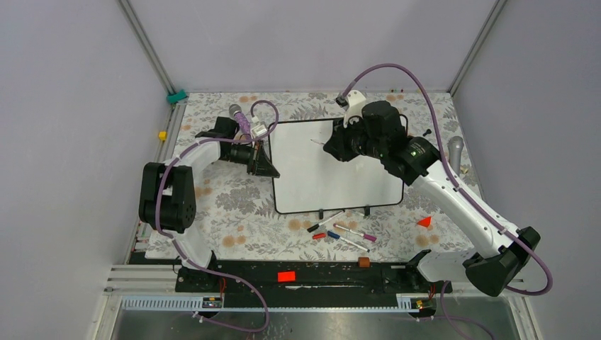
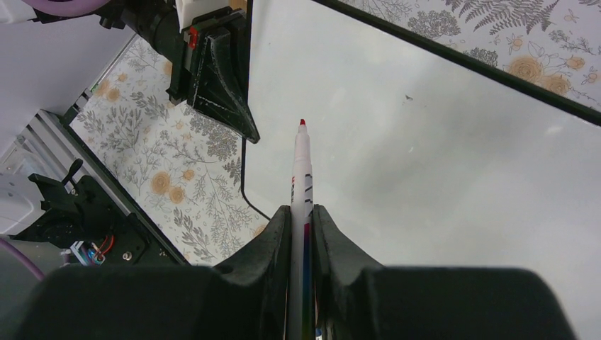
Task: Write a sentence on the whiteboard
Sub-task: Hold the whiteboard on the whiteboard stand.
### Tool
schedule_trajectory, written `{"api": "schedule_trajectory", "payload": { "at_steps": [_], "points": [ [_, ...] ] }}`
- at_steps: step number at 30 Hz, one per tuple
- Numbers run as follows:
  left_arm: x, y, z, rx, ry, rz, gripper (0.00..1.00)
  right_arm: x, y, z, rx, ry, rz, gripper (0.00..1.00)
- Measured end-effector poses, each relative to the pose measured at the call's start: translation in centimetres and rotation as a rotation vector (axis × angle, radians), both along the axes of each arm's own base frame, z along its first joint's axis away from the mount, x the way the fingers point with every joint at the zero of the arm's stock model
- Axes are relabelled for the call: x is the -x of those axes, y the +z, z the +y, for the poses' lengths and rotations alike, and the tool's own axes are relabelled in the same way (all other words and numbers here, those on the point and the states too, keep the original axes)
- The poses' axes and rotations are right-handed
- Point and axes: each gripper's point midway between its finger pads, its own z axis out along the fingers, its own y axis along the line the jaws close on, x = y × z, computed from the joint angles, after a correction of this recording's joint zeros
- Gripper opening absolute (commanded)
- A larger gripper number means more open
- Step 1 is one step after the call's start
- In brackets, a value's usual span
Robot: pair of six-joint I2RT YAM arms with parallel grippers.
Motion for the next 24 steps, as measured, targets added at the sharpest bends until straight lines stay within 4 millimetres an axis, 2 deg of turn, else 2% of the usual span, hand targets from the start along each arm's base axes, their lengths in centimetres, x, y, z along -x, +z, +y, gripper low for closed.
{"api": "schedule_trajectory", "payload": {
  "at_steps": [5,10,24],
  "points": [
    [0.7,-0.5,0.0,-0.009,0.013,0.029,0.00,0.1,0.4,-0.3,-0.004,-0.006,-0.011,0.00],
    [1.2,0.0,-0.3,-0.024,0.028,0.005,0.00,0.2,0.6,-0.4,-0.009,-0.006,-0.017,0.00],
    [1.2,0.2,-0.7,-0.033,0.033,0.010,0.00,0.0,0.6,-0.5,-0.007,-0.027,-0.015,0.00]
  ]
}}
